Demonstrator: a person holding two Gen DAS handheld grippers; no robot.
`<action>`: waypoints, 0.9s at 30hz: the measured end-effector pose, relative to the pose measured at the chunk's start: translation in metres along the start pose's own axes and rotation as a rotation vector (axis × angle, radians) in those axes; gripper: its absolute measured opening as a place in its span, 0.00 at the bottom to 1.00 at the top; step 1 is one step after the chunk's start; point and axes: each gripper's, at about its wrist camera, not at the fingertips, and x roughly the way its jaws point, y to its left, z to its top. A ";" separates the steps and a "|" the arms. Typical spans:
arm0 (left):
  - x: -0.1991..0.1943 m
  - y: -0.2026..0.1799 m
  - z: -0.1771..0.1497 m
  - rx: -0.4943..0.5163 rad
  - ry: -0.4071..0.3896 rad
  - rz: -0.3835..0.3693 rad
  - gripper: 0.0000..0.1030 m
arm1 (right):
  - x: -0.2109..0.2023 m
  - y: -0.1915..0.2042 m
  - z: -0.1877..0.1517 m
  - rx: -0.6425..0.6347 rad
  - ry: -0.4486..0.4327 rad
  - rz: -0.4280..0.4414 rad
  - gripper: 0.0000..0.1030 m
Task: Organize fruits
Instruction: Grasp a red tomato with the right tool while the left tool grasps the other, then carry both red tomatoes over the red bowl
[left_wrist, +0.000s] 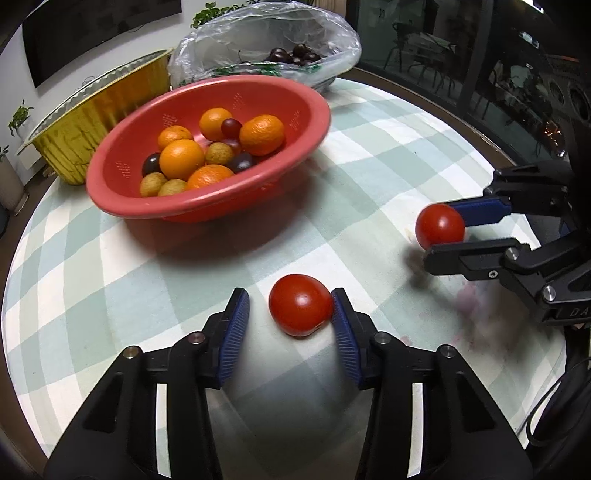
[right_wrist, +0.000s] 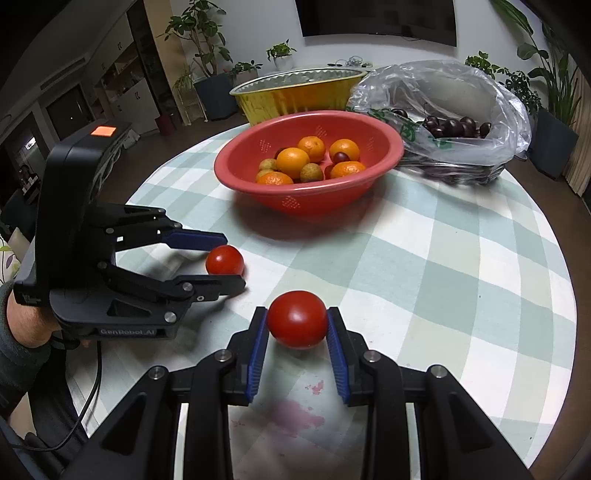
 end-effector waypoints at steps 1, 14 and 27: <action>0.000 0.000 0.000 0.001 -0.001 0.001 0.42 | 0.000 0.000 0.000 0.001 0.000 -0.001 0.33; -0.015 0.009 -0.002 -0.047 -0.051 -0.019 0.31 | -0.005 0.001 0.003 0.012 -0.015 -0.002 0.33; -0.018 0.011 -0.003 -0.058 -0.053 -0.040 0.33 | -0.006 -0.003 0.008 0.028 -0.020 -0.010 0.33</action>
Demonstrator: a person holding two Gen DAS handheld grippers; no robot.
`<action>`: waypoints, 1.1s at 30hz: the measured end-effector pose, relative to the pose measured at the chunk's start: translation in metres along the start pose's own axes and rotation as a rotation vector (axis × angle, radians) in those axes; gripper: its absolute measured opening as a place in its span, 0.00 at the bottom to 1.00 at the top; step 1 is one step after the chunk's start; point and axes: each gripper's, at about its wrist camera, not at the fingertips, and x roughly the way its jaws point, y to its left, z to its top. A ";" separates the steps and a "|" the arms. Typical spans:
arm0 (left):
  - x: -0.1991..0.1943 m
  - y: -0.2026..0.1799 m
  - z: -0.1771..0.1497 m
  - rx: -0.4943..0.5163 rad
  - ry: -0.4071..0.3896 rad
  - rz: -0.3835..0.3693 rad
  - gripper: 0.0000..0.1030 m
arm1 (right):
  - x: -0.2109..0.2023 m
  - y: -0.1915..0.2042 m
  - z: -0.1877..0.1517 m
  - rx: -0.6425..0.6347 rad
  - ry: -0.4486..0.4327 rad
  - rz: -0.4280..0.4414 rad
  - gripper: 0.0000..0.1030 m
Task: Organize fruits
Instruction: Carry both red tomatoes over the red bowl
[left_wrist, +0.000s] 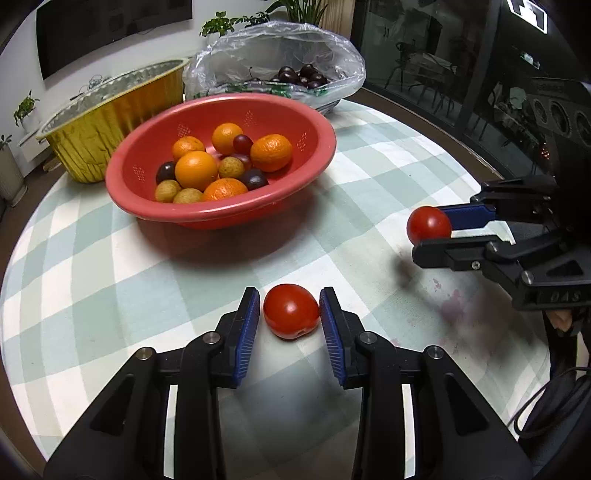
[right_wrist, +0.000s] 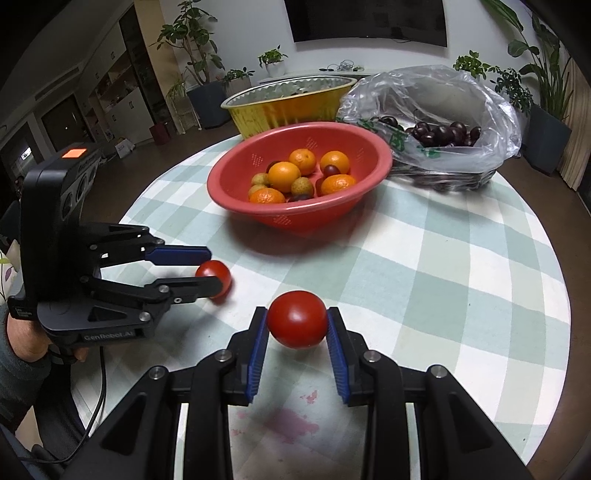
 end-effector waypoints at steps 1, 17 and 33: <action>0.002 0.000 0.000 0.001 0.004 -0.003 0.33 | 0.001 0.001 -0.001 -0.001 0.002 0.000 0.33; 0.016 -0.011 -0.002 0.037 0.030 0.010 0.31 | 0.001 0.001 -0.001 0.005 -0.004 0.006 0.33; -0.024 0.011 0.004 -0.046 -0.058 -0.005 0.29 | -0.005 -0.001 0.004 0.001 -0.016 -0.007 0.33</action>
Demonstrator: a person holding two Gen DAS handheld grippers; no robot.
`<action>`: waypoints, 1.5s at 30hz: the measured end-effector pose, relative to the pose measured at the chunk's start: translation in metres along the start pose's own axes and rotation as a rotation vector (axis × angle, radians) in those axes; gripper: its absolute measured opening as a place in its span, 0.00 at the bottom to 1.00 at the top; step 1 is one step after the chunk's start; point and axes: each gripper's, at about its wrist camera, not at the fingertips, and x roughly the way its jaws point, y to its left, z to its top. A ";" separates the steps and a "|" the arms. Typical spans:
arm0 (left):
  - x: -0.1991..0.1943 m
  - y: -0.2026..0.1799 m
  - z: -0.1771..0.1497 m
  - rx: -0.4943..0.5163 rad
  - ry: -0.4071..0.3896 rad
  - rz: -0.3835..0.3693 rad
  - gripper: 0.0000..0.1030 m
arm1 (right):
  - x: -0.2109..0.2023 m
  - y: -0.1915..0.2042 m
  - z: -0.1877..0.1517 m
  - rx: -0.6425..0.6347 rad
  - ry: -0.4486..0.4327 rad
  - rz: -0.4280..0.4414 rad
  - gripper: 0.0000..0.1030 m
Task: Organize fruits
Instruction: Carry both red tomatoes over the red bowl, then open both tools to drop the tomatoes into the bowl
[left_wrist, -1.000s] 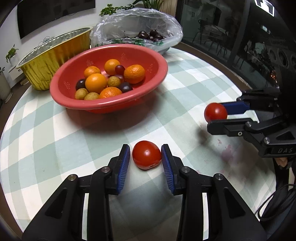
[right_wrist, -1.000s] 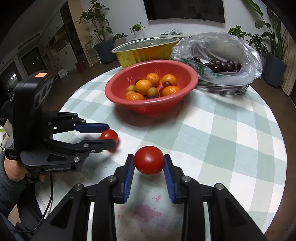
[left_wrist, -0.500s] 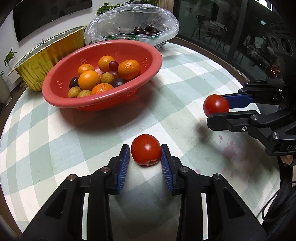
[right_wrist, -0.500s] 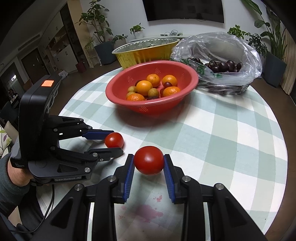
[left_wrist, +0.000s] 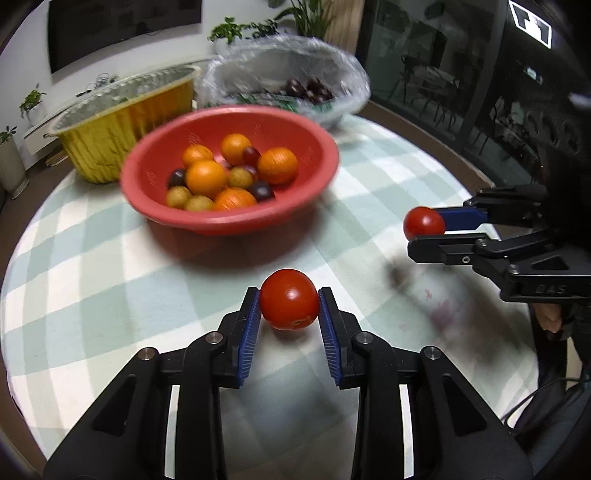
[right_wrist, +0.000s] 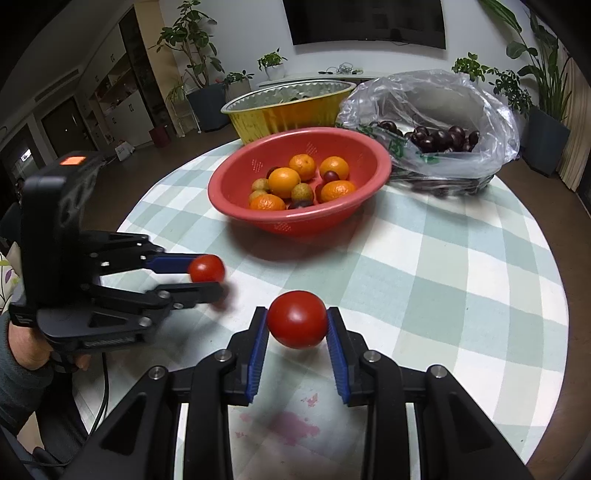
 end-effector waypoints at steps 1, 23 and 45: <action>-0.005 0.005 0.004 -0.013 -0.014 0.006 0.29 | -0.002 -0.001 0.003 -0.003 -0.003 -0.006 0.33; 0.044 0.063 0.092 -0.054 -0.023 0.069 0.29 | 0.053 0.000 0.115 -0.102 0.002 -0.092 0.33; 0.047 0.059 0.086 -0.039 -0.052 0.117 0.75 | 0.089 -0.009 0.117 -0.089 0.051 -0.123 0.42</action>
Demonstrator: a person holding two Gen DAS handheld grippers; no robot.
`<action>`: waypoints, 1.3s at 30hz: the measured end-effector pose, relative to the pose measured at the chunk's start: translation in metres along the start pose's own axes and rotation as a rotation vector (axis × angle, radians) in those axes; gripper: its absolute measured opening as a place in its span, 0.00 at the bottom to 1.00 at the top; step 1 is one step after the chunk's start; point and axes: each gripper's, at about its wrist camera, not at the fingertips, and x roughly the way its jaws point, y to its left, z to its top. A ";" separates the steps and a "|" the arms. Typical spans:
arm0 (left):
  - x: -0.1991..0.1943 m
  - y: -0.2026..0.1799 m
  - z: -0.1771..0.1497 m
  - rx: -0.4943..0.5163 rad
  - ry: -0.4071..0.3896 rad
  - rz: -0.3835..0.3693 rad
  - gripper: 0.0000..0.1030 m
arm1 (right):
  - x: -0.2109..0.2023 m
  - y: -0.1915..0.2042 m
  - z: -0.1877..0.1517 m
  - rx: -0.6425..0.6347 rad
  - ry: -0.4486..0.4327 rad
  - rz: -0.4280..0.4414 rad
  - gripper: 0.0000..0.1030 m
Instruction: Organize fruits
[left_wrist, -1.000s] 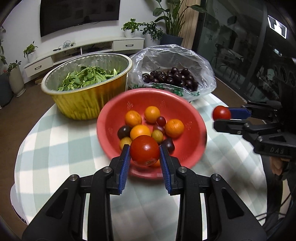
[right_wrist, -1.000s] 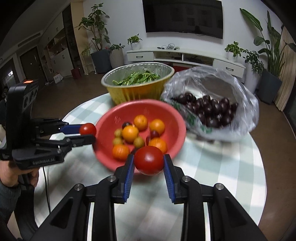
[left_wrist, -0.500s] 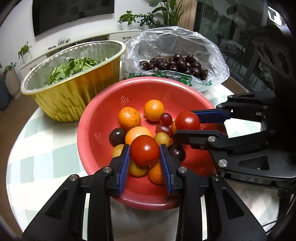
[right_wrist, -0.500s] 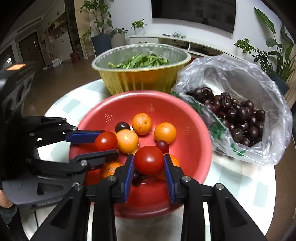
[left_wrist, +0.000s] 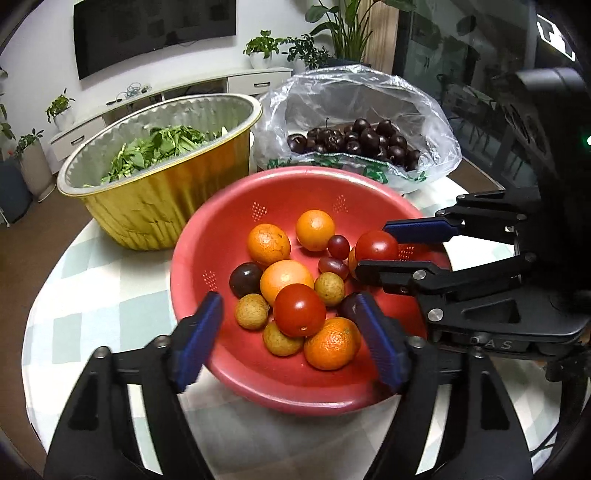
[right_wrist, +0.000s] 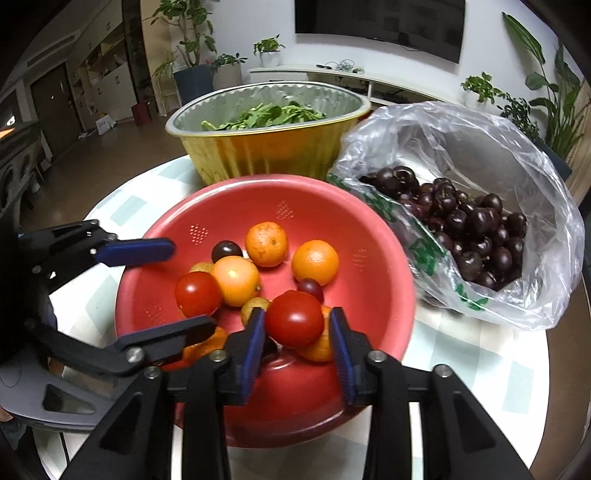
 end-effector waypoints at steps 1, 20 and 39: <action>-0.003 -0.001 0.000 -0.001 -0.004 0.000 0.76 | -0.001 -0.001 -0.001 0.002 -0.002 -0.001 0.43; -0.184 -0.065 -0.069 -0.104 -0.373 0.244 1.00 | -0.158 0.000 -0.076 0.203 -0.417 -0.105 0.92; -0.192 -0.099 -0.114 -0.286 -0.140 0.383 1.00 | -0.220 0.035 -0.134 0.286 -0.376 -0.195 1.00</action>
